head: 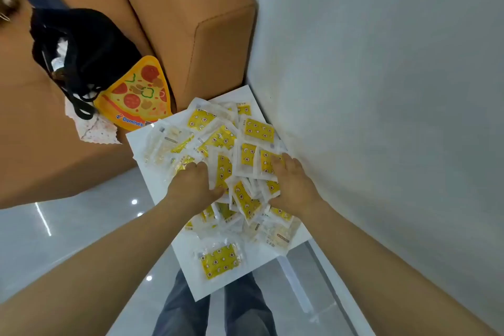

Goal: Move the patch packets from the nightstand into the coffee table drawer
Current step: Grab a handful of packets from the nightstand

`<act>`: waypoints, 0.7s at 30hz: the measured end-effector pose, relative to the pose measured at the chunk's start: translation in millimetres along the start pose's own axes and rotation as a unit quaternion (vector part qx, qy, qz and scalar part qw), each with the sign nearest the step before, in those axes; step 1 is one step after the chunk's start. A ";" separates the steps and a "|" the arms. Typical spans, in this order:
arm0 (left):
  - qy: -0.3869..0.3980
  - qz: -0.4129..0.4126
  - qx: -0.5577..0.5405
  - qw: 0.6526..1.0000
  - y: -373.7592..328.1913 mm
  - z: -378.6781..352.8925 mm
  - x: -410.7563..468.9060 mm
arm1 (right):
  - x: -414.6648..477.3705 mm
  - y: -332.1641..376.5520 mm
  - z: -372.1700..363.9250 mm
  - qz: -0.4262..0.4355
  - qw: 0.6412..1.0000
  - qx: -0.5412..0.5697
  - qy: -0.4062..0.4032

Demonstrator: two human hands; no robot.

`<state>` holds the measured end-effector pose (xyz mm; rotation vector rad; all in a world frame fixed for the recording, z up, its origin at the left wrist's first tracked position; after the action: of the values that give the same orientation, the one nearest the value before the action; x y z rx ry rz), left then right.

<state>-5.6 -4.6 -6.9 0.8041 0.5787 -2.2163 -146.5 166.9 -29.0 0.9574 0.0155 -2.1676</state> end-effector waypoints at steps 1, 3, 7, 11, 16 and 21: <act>0.004 0.005 -0.002 1.000 0.0 -0.8 0.8 | 3.2 -0.4 -3.6 -0.002 1.000 0.000 0.012; -0.003 0.004 -0.010 1.000 0.7 -5.5 4.2 | 8.5 -3.2 -9.3 -0.011 1.000 -0.001 0.025; -0.003 0.003 -0.030 1.000 -2.5 -9.6 7.3 | 20.3 -6.7 -23.3 0.000 0.999 -0.021 0.031; 0.003 0.010 -0.063 0.998 -4.3 -9.3 9.1 | 24.9 -9.0 -31.1 0.006 1.000 0.000 0.000; -0.001 0.014 -0.120 0.993 -4.8 -9.9 9.2 | 28.6 -10.6 -28.2 0.026 0.998 -0.008 -0.053; -0.001 0.015 -0.142 0.990 -4.6 -9.7 10.7 | 31.6 -8.9 -28.6 0.025 0.998 -0.019 -0.060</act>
<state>-11.4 -0.6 -20.3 0.6566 0.8521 -2.0456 -148.0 161.7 -72.2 0.7969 -0.0249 -2.1664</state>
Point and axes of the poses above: each hand's wrist, its own x-axis towards the middle knuckle, its own z-axis out of the back of the hand, y = z × x, the point moved 1 cm from there along x, towards the middle knuckle
